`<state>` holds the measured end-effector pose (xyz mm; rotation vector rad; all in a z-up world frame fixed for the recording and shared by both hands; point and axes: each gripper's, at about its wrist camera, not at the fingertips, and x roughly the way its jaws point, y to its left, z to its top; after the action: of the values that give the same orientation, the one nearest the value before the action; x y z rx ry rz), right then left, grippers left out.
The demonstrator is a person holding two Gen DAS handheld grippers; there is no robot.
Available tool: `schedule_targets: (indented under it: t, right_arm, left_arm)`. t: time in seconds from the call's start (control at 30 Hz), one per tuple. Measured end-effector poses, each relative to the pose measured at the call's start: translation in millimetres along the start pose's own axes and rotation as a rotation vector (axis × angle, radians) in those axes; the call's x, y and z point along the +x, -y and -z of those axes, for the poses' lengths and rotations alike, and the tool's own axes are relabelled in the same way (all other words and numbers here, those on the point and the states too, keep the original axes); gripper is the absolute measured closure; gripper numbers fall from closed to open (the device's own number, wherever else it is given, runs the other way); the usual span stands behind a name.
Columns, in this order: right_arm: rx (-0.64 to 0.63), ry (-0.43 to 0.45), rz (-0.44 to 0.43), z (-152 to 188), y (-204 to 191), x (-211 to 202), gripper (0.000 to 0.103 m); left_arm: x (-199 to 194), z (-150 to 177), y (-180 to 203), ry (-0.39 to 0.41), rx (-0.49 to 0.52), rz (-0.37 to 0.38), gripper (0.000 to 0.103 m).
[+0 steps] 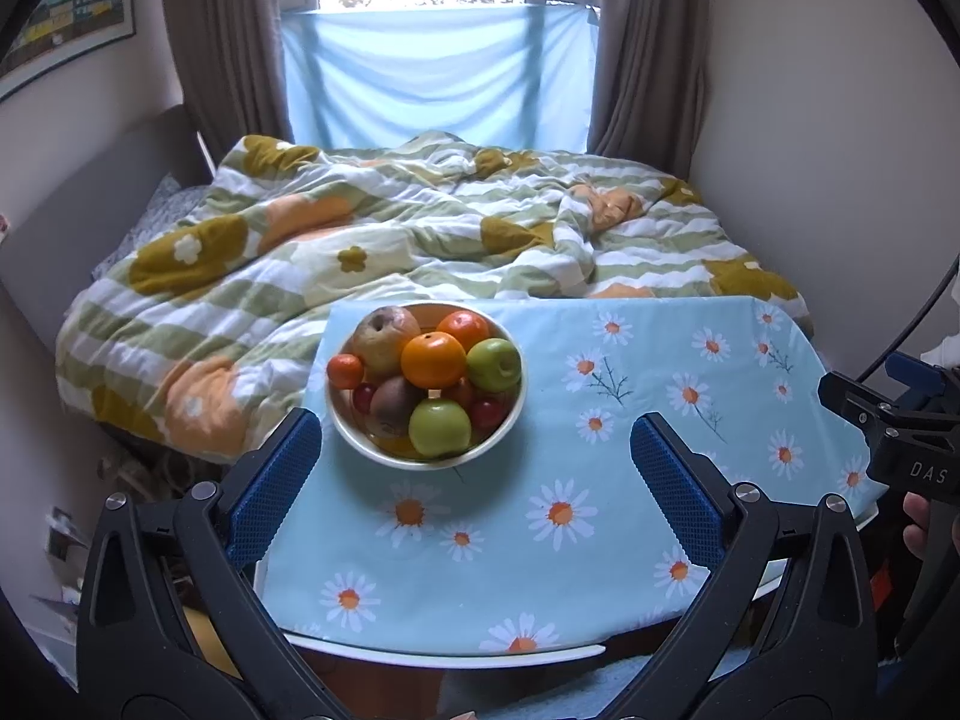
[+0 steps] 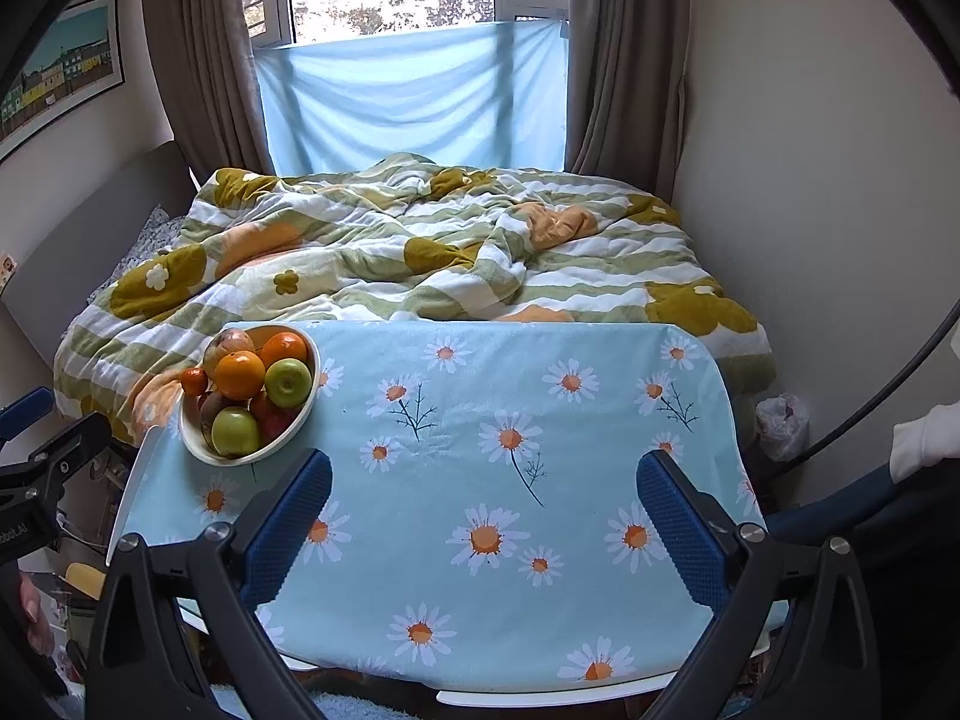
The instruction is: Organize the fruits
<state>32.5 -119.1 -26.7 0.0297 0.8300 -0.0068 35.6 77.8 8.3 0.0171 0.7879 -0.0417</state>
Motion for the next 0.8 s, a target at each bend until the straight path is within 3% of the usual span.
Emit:
schedule_targets:
  t: [0.8]
  right_arm:
    - [-0.001, -0.002, -0.011, 0.4, -5.5, -0.1, 0.002]
  left_arm:
    - [-1.5, -2.4, 2.1, 0.004, 0.009, -0.042, 0.0]
